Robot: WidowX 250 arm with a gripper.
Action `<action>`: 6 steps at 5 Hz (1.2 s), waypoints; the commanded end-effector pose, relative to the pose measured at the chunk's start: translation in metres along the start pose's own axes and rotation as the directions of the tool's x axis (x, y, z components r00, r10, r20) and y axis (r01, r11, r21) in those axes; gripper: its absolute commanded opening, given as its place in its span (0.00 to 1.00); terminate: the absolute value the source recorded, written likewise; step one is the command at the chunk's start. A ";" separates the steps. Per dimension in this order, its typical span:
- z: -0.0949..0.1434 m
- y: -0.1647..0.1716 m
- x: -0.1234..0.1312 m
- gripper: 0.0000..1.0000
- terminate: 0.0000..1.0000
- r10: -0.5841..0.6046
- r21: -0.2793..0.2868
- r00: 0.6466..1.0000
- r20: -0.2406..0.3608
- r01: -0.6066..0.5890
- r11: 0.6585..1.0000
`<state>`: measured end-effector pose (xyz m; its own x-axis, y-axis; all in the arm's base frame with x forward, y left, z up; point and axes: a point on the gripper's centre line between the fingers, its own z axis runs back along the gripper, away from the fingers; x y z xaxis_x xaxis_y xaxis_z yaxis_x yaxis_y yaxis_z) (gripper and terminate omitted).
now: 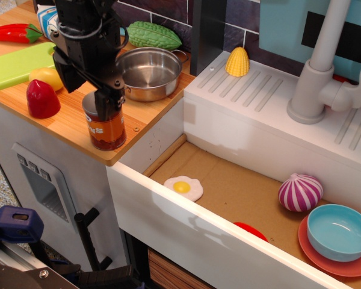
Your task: Put can in pot
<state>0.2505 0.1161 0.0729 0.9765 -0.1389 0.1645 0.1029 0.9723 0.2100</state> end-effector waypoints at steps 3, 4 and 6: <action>-0.021 0.009 0.011 1.00 0.00 0.010 -0.094 1.000 0.029 -0.007 0.996; -0.028 0.006 0.006 1.00 0.00 0.027 -0.117 0.999 0.030 -0.023 0.993; -0.017 0.005 0.008 0.00 0.00 0.032 -0.092 0.997 0.075 -0.025 0.995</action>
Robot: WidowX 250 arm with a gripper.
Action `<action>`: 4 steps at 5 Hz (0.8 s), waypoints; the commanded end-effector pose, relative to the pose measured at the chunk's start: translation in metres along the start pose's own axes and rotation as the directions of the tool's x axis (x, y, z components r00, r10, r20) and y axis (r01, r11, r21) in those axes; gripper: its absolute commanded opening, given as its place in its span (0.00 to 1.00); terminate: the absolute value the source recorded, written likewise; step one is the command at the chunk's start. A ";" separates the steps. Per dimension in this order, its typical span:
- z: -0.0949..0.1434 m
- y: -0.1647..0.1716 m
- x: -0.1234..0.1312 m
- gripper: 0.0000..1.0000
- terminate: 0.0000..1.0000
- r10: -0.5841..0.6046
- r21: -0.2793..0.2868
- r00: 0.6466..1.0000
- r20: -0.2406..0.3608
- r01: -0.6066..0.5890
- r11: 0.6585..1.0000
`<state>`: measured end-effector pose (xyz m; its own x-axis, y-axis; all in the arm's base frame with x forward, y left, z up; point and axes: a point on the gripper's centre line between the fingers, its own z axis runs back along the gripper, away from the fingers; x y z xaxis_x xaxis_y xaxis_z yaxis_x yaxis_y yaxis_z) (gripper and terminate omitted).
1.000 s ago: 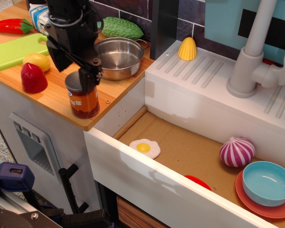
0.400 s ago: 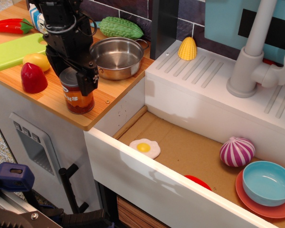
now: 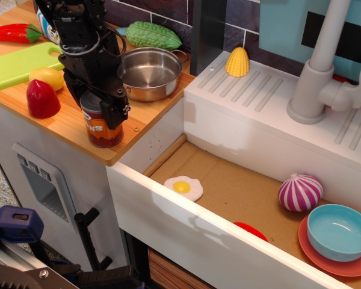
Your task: Put can in pot
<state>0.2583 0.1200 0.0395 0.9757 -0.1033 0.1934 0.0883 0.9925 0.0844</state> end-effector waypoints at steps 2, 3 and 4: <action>0.104 0.008 0.055 0.00 0.00 -0.145 0.213 0.984 0.100 0.122 0.970; 0.090 0.008 0.090 0.00 0.00 -0.215 0.222 0.969 0.121 0.185 0.957; 0.081 0.010 0.120 0.00 0.00 -0.237 0.154 0.963 0.125 0.218 0.964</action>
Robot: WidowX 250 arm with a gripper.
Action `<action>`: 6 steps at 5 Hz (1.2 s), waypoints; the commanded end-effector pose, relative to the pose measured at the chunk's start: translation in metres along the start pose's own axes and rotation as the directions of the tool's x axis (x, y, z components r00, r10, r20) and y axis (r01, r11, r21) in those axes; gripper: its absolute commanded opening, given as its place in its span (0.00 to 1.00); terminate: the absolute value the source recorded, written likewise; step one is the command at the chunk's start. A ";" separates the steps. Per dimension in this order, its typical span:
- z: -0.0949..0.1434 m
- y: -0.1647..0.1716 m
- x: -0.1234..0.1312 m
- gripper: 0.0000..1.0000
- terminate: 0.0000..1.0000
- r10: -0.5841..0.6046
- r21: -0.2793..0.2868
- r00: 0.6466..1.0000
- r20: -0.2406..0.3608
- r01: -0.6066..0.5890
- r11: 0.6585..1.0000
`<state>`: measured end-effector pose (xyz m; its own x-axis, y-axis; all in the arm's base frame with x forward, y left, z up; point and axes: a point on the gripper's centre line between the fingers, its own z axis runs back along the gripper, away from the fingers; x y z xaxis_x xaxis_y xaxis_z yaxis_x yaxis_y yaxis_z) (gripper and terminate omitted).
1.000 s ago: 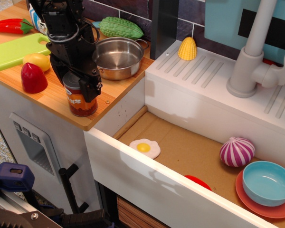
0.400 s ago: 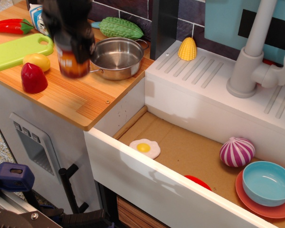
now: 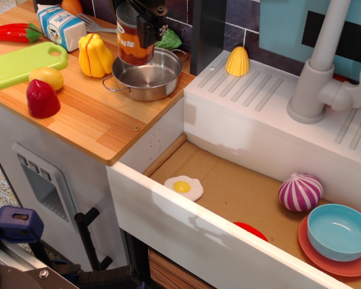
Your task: Put can in pot
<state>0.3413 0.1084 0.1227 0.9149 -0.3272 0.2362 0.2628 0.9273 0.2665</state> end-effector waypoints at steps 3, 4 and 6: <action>-0.023 0.015 0.019 1.00 0.00 0.030 -0.034 0.994 0.105 -0.027 0.999; -0.023 0.015 0.019 1.00 0.00 0.030 -0.034 0.994 0.105 -0.027 0.999; -0.023 0.015 0.019 1.00 1.00 0.030 -0.034 0.994 0.105 -0.027 0.999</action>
